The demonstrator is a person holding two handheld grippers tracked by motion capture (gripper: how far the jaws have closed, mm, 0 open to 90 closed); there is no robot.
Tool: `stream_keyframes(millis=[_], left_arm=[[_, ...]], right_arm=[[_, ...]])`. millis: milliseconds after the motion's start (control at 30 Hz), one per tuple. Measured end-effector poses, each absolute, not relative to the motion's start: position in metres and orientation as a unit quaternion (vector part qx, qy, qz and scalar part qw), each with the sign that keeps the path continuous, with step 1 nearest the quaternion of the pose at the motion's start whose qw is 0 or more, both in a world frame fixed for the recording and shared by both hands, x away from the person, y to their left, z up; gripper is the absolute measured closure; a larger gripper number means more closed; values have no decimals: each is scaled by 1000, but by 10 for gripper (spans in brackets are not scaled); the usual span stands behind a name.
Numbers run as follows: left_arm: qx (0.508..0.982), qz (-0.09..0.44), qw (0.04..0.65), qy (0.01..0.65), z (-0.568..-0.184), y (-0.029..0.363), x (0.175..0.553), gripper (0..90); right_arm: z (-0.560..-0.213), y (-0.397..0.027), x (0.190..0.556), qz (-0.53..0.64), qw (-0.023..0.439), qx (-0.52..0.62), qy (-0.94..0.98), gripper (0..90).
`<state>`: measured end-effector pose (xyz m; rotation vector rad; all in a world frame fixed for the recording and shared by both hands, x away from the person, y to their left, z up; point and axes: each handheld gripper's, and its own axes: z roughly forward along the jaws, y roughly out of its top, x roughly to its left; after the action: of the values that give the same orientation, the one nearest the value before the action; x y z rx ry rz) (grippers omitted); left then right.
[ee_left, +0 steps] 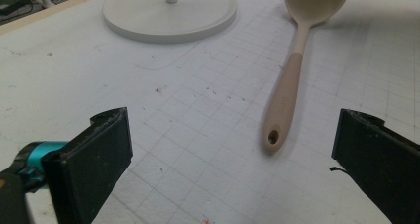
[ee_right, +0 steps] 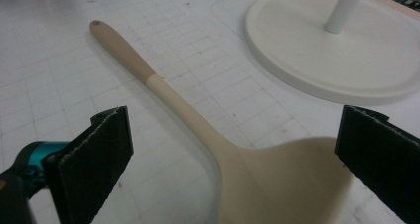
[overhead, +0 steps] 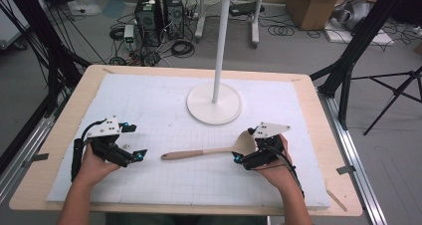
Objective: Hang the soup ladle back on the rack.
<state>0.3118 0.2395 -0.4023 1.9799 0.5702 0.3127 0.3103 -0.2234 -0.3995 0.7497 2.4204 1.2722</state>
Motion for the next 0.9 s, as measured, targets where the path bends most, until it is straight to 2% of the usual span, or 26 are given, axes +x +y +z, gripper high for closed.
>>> stream_keyframes(millis=[367,667,900], left_arm=[[821,132,499,243,-405,242,312,26],[820,133,500,246,-405,245,313,26],[821,133,497,249,-407,244,313,26]], right_arm=[[-399,-168,335,408,110,229,877,3],[-408,-133,343,366,96,195,905,3],[-419,-122,346,326,92,191,921,61]])
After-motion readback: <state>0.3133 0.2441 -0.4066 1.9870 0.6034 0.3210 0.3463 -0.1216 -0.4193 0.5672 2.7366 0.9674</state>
